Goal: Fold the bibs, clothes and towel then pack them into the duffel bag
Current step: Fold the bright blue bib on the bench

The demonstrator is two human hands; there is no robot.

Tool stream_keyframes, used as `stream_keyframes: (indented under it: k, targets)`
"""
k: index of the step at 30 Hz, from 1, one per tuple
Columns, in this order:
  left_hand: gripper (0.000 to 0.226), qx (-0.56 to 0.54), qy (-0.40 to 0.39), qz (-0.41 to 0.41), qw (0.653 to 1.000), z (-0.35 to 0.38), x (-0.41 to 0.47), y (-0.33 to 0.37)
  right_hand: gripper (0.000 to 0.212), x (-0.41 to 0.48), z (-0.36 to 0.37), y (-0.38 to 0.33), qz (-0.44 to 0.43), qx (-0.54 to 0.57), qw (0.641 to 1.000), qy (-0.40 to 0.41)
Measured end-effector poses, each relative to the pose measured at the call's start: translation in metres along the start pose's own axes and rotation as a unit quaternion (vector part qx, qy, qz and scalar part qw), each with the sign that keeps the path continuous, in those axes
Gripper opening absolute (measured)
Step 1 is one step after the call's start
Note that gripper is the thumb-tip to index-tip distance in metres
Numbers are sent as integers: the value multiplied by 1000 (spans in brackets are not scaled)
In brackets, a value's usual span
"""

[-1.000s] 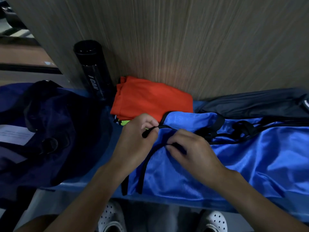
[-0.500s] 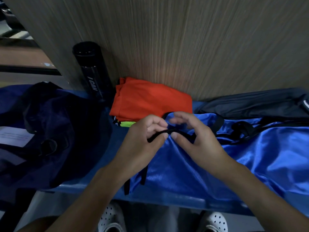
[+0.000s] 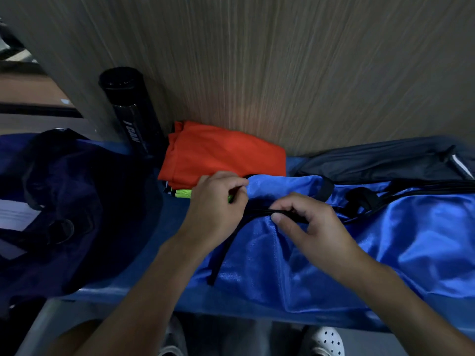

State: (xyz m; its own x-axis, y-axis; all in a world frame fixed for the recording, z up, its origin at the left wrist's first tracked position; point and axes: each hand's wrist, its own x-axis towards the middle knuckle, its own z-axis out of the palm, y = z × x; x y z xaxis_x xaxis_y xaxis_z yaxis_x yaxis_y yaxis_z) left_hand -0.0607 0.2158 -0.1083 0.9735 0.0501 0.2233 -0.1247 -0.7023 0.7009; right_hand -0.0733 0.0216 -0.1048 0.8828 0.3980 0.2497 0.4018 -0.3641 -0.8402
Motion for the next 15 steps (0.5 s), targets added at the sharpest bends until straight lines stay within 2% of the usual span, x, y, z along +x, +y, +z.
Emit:
stream_keyframes:
  k: [6,10,13,15]
  targets:
    - [19,39,-6,22,999,4,3,4,11,1,-6,3,-2,9,1000,8]
    - [18,-93,30,39,994,-9,5,13,9,5,-9,0,-23,5,999,26]
    - [20,-170,45,33,984,-28,-3,23,9,10,-12,-9,-91,-49,993,60]
    - [13,-208,52,57,975,-40,-10,23,11,14,-16,-19,-147,-104,981,69]
